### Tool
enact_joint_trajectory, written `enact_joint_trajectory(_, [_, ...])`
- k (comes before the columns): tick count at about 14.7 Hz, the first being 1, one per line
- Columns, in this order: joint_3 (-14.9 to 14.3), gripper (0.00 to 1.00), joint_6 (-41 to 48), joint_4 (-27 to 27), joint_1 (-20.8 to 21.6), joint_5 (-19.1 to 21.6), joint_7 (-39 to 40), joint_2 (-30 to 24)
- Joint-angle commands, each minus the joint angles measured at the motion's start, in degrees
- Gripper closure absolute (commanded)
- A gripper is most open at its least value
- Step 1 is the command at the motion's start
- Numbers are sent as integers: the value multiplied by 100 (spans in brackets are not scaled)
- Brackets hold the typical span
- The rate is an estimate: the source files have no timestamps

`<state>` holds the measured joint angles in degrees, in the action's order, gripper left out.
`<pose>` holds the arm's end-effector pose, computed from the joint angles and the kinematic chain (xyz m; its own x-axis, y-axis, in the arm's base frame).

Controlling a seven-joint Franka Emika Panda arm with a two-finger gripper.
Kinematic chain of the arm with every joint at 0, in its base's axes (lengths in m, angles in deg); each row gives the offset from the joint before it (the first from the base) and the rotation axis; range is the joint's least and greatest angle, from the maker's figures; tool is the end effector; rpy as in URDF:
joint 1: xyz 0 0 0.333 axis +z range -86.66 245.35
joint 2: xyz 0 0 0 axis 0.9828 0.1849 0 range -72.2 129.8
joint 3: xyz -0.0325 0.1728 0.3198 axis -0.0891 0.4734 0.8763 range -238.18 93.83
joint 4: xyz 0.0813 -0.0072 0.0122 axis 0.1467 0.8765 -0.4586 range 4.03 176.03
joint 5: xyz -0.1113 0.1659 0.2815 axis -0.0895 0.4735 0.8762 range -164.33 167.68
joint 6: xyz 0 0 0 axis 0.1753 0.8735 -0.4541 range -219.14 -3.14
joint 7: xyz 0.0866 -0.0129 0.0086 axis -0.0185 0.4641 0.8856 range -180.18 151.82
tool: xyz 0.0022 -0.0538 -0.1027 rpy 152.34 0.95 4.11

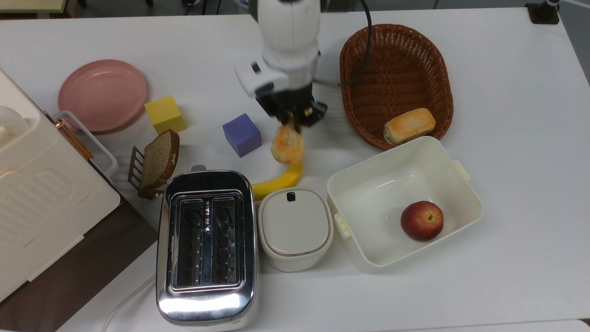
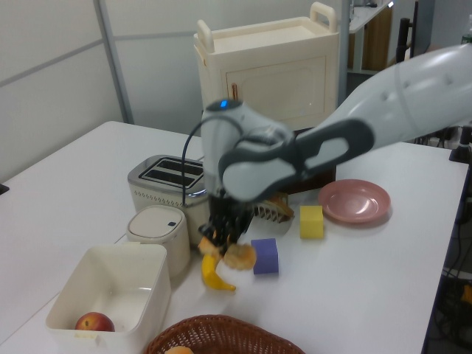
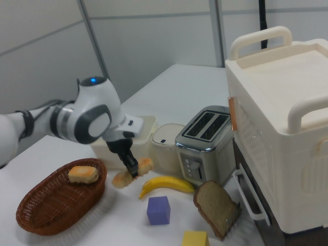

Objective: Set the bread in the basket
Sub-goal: 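Lift the bread stick and carry it over the wicker basket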

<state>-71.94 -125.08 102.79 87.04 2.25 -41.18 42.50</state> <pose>0.5945 0.0831 0.4838 0.9410 -0.3322 0.0650 -0.3299 -0.9430 -0.0444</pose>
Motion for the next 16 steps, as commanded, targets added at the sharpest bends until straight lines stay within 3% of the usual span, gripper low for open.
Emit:
enact_joint_trajectory(1, [65,96,570,288,83,-84,107,-709])
enact_joint_trajectory(5, [337,96,1010,385,179,-84,212,-983])
enact_joint_trajectory(16, [364,96,2082,508,1383,-348,968,-939])
